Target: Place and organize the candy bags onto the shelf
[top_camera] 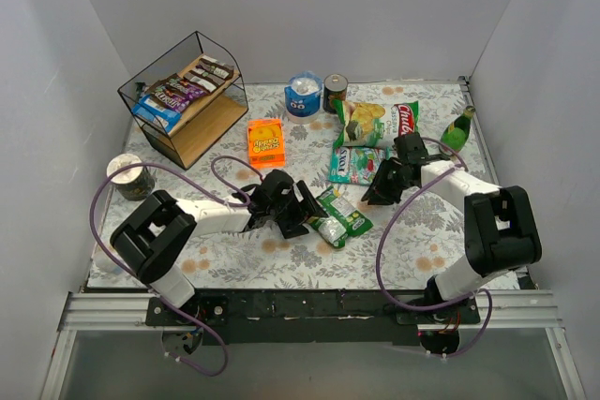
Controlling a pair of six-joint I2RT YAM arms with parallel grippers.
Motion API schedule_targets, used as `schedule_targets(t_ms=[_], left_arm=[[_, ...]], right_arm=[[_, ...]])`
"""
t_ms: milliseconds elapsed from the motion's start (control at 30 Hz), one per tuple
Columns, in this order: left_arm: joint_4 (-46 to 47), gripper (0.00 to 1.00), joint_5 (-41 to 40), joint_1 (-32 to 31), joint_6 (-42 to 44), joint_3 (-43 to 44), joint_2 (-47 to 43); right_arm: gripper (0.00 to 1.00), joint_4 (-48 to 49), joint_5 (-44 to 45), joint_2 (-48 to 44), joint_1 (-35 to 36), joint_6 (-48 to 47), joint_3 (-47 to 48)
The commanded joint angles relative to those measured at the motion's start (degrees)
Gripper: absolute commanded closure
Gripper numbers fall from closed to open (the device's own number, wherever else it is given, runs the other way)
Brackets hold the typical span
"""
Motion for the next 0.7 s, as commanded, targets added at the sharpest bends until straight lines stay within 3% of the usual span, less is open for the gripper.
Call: schedule_targets(t_ms=[0,300,667], left_arm=[[0.7,0.25,-1.6,-0.4,-2.7,-0.7,1.5],[0.9,0.28,-1.6,-0.4,-4.1,-1.3,3.4],[1.8,0.31,-3.4,-0.4,-4.1,-3.0,3.6]], right_arm=[[0.74,-1.5,1.3,3.6,-1.1,-5.8,2.4],[0.81,1.0,-4.6,6.6,-1.0,-5.6,-1.8],[0.82,3.4,-11.2,5.1,2.2,-3.6,-8.3]])
